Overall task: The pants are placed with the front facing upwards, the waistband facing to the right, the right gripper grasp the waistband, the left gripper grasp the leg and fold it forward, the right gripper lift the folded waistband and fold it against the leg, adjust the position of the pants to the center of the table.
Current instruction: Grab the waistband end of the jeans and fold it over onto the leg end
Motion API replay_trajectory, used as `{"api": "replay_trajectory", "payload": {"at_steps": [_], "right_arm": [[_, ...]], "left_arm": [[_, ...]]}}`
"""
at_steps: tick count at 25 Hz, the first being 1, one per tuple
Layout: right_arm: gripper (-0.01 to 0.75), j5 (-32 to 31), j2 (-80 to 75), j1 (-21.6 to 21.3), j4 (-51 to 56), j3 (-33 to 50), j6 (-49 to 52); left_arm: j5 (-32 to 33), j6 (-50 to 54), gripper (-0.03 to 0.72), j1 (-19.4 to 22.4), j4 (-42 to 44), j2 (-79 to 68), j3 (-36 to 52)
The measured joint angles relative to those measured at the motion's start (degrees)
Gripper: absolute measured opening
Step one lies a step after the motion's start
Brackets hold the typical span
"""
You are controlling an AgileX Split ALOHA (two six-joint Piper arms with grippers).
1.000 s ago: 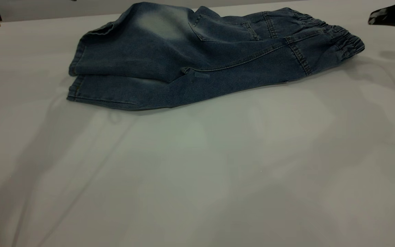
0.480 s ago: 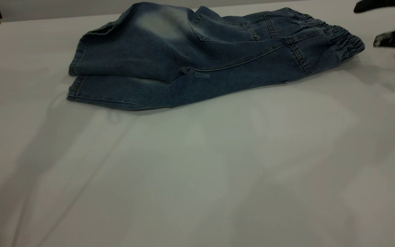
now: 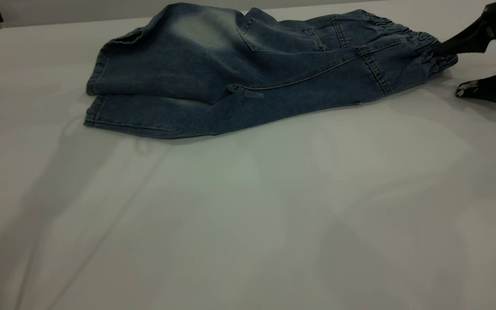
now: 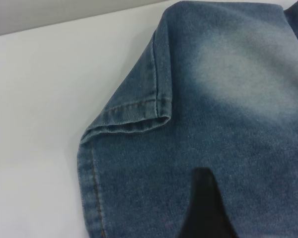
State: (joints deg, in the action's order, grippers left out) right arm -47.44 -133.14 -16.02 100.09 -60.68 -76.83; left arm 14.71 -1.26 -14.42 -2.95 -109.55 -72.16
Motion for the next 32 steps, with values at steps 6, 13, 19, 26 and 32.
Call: {"api": "replay_trajectory", "payload": {"at_steps": [6, 13, 19, 26, 32], "right_arm": [[0.576, -1.73, -1.17, 0.0, -0.09, -3.19, -0.66], [0.576, -1.53, -1.84, 0.07, -0.13, -5.86, -0.54], [0.576, -4.67, -5.28, 0.07, -0.13, -8.51, 0.3], [0.576, -6.17, -5.82, 0.26, -0.23, -9.86, 0.34], [0.576, -6.1, -5.77, 2.48, -0.27, -11.87, 0.27]], "left_arm": [[0.33, 0.0, 0.428, 0.0, -0.19, 0.0, 0.0], [0.46, 0.0, 0.428, 0.0, -0.27, 0.0, 0.0], [0.35, 0.0, 0.428, 0.0, -0.27, 0.0, 0.0], [0.35, 0.17, 0.428, 0.0, -0.27, 0.0, 0.0], [0.35, 0.17, 0.428, 0.0, -0.22, 0.0, 0.0]]}}
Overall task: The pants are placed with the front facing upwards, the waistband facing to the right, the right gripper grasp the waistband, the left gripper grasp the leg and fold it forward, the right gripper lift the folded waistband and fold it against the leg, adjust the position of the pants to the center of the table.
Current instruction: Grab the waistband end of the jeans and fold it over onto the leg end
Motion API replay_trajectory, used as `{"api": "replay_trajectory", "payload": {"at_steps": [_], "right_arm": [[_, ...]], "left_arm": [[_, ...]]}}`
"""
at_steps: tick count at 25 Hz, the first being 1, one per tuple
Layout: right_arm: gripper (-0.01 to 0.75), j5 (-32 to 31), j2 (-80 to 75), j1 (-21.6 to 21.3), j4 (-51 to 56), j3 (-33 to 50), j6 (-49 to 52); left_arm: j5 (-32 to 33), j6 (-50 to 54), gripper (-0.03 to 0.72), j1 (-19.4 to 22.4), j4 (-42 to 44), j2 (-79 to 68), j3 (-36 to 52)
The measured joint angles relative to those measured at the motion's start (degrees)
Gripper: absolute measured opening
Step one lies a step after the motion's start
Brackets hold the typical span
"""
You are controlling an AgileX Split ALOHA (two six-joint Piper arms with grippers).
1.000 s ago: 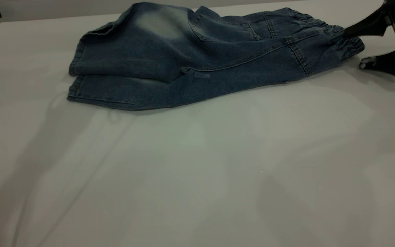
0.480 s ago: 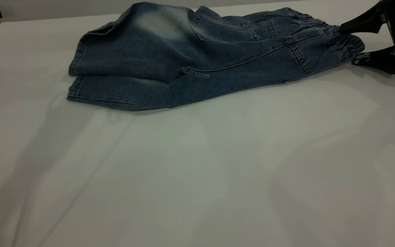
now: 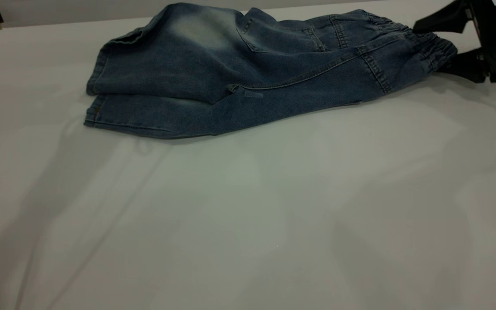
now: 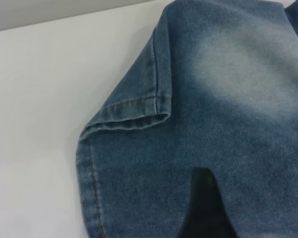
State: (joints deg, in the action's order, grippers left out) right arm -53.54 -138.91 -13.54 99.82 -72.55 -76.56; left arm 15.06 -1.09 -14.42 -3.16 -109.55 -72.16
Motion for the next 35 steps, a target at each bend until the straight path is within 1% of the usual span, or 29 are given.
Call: {"api": "replay_trajectory", "payload": {"at_steps": [6, 9, 11, 13, 15, 17, 18, 21, 24, 29, 35], "right_arm": [[0.568, 1.57, 0.0, 1.68, -0.52, -1.63, 0.88], [0.517, 3.58, 0.0, 2.19, -1.55, -1.63, 1.09], [0.444, 4.06, 0.0, 2.25, -1.56, -1.63, 1.09], [0.353, 4.0, 0.0, 2.25, -1.51, -1.63, 1.09], [0.239, 4.0, 0.0, 2.25, -1.51, -1.63, 0.72], [0.138, 3.76, 0.0, 2.25, -1.51, -1.63, -0.33], [0.099, 3.52, 0.0, 2.25, -1.51, -1.63, -0.85], [0.094, 3.4, 0.0, 2.25, -1.56, -1.63, -0.9], [0.094, 3.46, 0.29, 2.25, -2.57, -1.63, -0.9], [0.094, 3.39, 0.67, 2.25, -2.83, -1.63, -0.9], [0.095, 3.36, 0.67, 2.25, -3.89, -1.63, -0.83]], "left_arm": [[0.06, 0.0, 0.428, 0.0, 0.0, 0.0, 0.0], [0.01, 0.0, 0.428, 0.0, 0.0, 0.0, 0.0], [0.01, 0.05, 0.428, 0.0, -0.05, 0.0, 0.0], [0.01, 0.05, 0.428, 0.0, -0.05, 0.0, 0.0], [0.01, 0.05, 0.428, 0.0, -0.05, 0.0, 0.0], [0.01, 0.05, 0.428, 0.0, -0.05, 0.0, 0.0], [0.11, 0.05, 0.428, 0.0, -0.05, 0.0, 0.0], [1.8, 0.05, 0.428, 0.0, -0.05, 0.0, -0.75], [5.78, -1.14, 0.428, 0.0, 0.0, 0.0, -3.59], [15.25, -5.36, 0.428, -0.82, 0.1, -0.6, -11.66], [27.7, -7.9, 0.428, -3.55, 0.1, -6.8, -23.11]]}}
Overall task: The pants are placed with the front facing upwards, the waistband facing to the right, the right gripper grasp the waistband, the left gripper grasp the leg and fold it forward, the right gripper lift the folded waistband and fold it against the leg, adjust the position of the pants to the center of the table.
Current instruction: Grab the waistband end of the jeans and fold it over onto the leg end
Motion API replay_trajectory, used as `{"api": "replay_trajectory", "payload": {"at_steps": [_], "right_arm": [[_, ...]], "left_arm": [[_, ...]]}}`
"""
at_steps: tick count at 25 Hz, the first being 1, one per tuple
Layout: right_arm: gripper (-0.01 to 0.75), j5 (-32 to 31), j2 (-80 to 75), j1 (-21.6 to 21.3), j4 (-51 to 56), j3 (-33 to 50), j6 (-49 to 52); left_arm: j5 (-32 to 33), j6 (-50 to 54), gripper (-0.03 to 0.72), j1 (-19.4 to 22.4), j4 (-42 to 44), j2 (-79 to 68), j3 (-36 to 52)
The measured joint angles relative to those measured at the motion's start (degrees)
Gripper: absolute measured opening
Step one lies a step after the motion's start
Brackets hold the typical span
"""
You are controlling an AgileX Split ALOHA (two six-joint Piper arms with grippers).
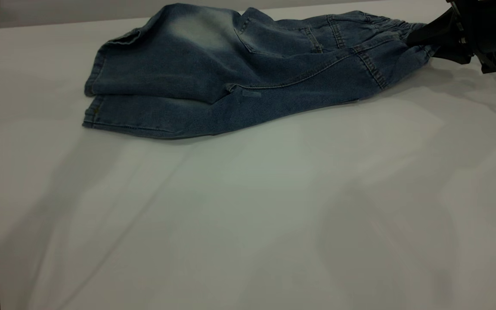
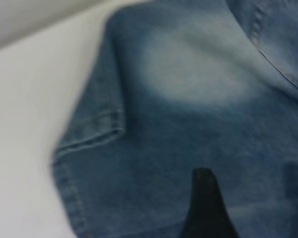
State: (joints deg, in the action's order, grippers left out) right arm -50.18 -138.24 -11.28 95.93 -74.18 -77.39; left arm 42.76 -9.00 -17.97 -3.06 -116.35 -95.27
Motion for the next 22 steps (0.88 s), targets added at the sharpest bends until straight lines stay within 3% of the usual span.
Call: {"api": "replay_trajectory", "payload": {"at_steps": [8, 17, 22], "right_arm": [[0.095, -0.25, 0.0, 0.0, -0.2, 0.0, 0.1], [0.095, -1.18, 0.0, -0.05, -0.2, 0.0, 0.1], [0.095, -1.18, 0.0, -0.05, -0.2, 0.0, 0.12]], "left_arm": [[9.31, -2.26, 0.428, -4.08, 0.03, -12.9, -14.03], [10.41, -3.11, 0.428, -9.46, 0.03, -25.94, -26.14], [10.77, -3.17, 0.428, -10.74, 0.07, -30.38, -28.47]]}}
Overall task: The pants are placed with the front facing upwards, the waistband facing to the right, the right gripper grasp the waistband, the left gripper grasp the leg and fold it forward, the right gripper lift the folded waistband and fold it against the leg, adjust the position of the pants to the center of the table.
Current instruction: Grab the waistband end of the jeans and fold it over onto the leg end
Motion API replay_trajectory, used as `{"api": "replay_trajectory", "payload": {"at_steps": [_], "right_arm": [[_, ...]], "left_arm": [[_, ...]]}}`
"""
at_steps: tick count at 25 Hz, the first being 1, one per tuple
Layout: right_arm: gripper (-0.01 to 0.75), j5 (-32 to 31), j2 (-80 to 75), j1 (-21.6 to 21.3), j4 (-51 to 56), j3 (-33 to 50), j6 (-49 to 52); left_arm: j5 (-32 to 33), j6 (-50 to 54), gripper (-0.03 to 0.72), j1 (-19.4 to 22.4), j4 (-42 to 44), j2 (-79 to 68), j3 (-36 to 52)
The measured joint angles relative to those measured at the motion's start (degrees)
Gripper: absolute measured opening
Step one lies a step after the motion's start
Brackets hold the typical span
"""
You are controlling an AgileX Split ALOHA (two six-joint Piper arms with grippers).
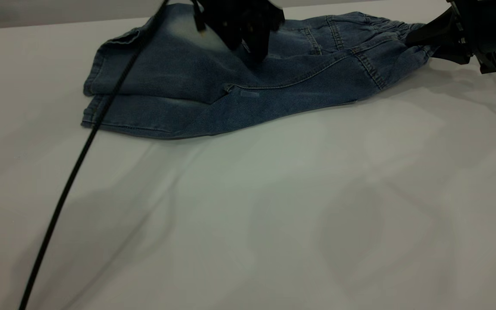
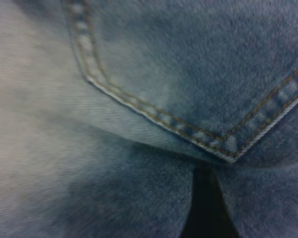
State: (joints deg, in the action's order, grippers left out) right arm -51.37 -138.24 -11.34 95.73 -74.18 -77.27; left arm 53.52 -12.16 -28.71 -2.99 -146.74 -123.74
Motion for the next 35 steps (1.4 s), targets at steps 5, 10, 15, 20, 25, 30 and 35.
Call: {"api": "replay_trajectory", "payload": {"at_steps": [5, 10, 15, 20, 25, 30, 35], "right_arm": [[0.095, 0.0, 0.0, -0.06, -0.06, 0.0, 0.05], [0.095, -0.58, 0.0, -0.06, -0.77, 0.0, 0.05], [0.095, -1.61, 2.41, -0.06, -2.4, 0.0, 0.6], [0.095, -3.71, 7.55, -0.01, -3.75, 0.0, 3.02], [0.095, -7.15, 11.89, 1.62, -5.47, 0.0, 5.53], [0.095, -8.61, 13.88, 5.28, -6.0, 0.0, 6.89], [0.095, -10.64, 13.99, 10.08, -5.63, 0.0, 7.0]], "left_arm": [[-0.17, 0.0, 0.428, 0.0, 0.05, -2.29, -0.18], [-0.11, 0.0, 0.428, 0.0, -0.02, -3.76, -0.25], [-0.11, 0.0, 0.428, 0.0, -0.2, -3.96, -0.33], [-0.11, 0.0, 0.428, 0.0, -0.2, -3.96, -0.33], [-0.11, 0.0, 0.428, 0.0, -0.22, -3.96, -0.33], [-0.11, 0.0, 0.428, 0.0, -0.16, -3.96, -0.33], [-0.05, 0.0, 0.428, 0.0, -0.16, -3.96, -0.33]]}}
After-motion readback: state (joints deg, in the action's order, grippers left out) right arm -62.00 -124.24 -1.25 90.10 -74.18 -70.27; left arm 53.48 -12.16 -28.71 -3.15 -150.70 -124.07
